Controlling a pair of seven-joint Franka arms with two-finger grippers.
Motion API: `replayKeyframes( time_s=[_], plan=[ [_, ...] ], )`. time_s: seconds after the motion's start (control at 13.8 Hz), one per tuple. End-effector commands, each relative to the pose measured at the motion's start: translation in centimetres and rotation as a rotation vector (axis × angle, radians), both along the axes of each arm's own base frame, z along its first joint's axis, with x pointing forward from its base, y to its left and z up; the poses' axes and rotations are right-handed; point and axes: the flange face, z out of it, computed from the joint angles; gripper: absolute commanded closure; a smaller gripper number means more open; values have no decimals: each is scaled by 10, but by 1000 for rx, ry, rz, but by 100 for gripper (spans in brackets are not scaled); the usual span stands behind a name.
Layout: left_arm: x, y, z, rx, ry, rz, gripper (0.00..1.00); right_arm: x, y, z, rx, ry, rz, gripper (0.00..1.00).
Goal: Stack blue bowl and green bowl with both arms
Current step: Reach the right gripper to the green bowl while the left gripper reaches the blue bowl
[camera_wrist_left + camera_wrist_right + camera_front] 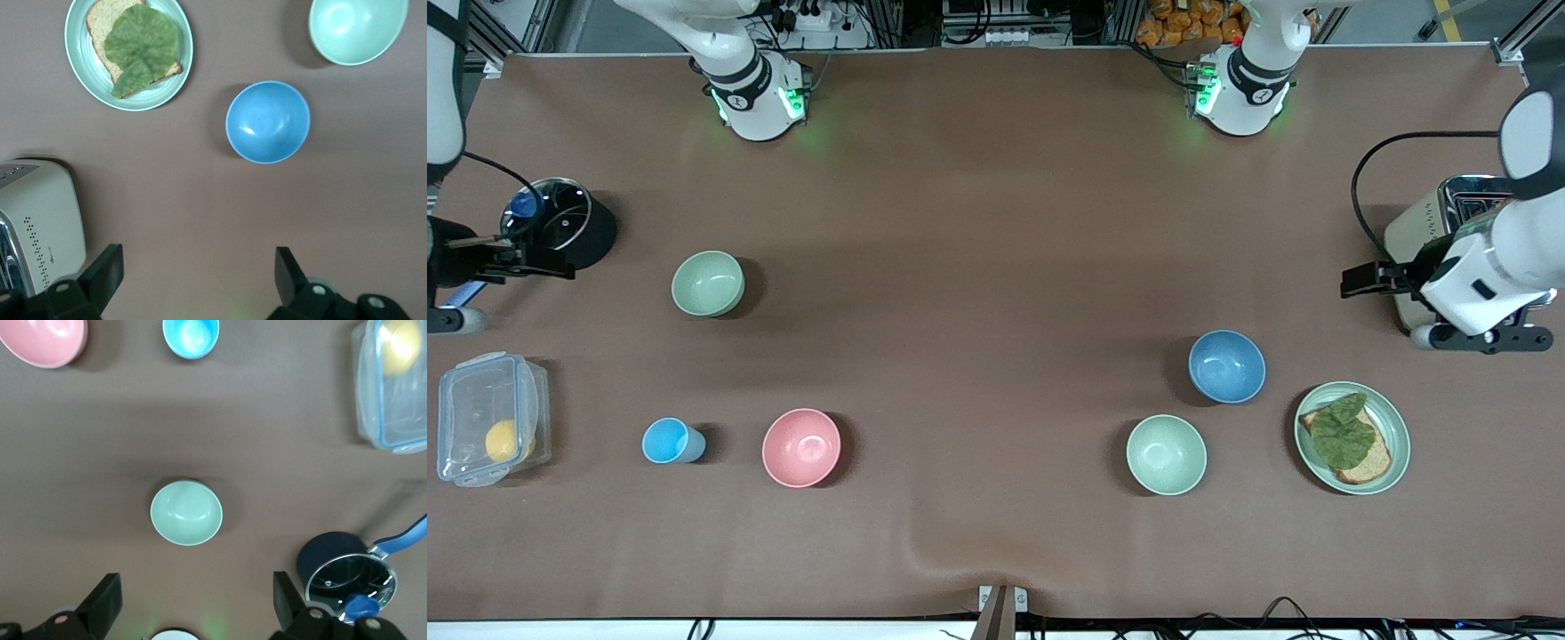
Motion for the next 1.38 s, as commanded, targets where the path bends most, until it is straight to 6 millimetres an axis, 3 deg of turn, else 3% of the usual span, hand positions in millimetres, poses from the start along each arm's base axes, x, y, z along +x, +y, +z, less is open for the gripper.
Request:
replayKeyframes(
  time_s=[0.0,0.14,0.36,0.51,0.72,0.87,1.16,1.3],
  plan=[
    [-6,7,-31,33,-24,6,0,-11,-3,-38,41,1,-59,0],
    [-6,11,-67,33,-31,30,0,-20,-8,-58,84,1,-92,0],
    [-2,18,-101,28,-34,47,0,-36,-17,-91,82,-9,-119,0],
    [4,14,-142,21,-24,39,0,-45,-25,-110,89,-9,-144,0],
    [1,16,-187,15,-22,45,0,-55,-29,-136,87,-14,-152,0],
    [9,9,-219,7,-23,31,0,-63,-28,-155,82,-30,-153,0],
    [23,-27,-256,-6,-26,-19,0,-86,-30,-199,70,-66,-160,0],
    [23,-35,-275,-5,-2,-26,0,-97,-38,-217,73,-90,-133,0]
  ],
)
